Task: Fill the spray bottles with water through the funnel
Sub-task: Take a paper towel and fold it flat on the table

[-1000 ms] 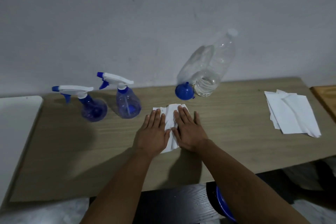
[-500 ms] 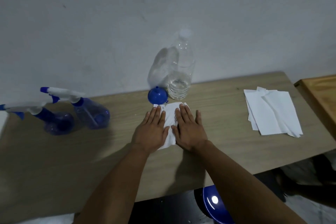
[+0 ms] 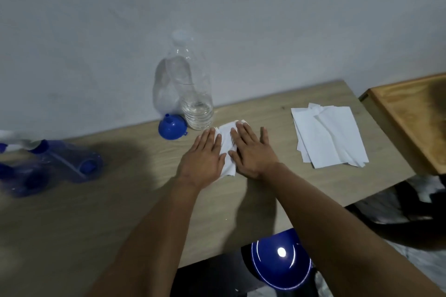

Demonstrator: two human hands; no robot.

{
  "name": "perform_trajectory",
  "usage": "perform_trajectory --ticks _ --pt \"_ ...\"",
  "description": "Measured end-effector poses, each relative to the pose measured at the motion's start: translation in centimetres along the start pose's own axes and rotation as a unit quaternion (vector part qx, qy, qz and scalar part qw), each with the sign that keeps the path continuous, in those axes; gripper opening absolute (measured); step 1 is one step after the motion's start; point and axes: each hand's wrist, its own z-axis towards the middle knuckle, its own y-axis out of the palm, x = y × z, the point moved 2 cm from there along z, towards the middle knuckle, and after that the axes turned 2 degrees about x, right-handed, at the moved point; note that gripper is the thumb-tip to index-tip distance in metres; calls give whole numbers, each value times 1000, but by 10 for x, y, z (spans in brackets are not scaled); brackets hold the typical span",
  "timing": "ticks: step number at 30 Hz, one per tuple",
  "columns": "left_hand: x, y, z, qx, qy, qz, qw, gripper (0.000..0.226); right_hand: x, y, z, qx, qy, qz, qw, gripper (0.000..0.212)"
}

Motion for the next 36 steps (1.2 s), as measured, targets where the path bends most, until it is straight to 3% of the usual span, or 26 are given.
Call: perform_trajectory --ticks 4,8,14,25,36 --pt "10 -2 5 5 -16 -21 1000 68 16 -5 -1 21 -3 55 998 73" --pt "9 -2 -8 16 -21 -32 999 66 10 -14 -3 130 -16 89 987 68" --pt "11 3 -10 -10 -16 -13 1000 66 1 -1 8 0 18 18 1000 73" --pt "72 5 12 -17 51 -11 998 66 50 1 -52 9 108 18 994 71" --pt "85 1 -66 -35 75 -9 997 67 3 26 -131 30 173 40 984 73"
